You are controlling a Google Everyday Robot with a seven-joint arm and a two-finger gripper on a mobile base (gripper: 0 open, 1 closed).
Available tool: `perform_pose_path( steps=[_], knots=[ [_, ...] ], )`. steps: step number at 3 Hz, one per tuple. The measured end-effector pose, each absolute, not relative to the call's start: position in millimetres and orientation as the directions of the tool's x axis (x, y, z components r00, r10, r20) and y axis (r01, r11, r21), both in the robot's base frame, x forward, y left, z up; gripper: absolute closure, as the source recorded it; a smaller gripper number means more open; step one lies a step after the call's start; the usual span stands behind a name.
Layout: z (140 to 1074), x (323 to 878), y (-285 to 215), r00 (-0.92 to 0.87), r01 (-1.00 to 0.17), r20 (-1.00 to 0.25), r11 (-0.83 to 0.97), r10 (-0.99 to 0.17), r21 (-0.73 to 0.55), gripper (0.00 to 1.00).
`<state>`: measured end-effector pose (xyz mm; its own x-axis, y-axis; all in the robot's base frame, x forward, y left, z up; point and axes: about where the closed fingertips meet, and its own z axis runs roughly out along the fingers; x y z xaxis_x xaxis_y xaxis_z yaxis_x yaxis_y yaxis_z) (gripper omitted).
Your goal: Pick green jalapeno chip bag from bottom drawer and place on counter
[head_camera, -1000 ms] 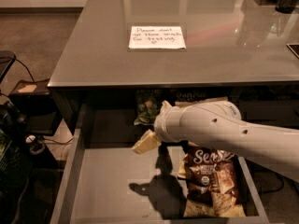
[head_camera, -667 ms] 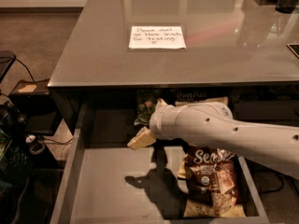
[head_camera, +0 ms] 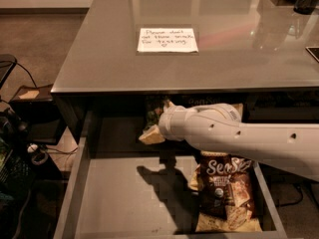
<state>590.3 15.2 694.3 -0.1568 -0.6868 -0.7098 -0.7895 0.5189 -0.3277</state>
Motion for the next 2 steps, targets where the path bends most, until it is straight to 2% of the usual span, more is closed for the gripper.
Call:
perform_pose_path(
  steps=[1,2],
  knots=[
    [693,610,0,-0.158,-0.760,-0.702,0.539,-0.695,-0.363,0.33],
    [688,630,-16,-0.176,-0.729,-0.695,0.566,-0.697,-0.384,0.38]
  ],
)
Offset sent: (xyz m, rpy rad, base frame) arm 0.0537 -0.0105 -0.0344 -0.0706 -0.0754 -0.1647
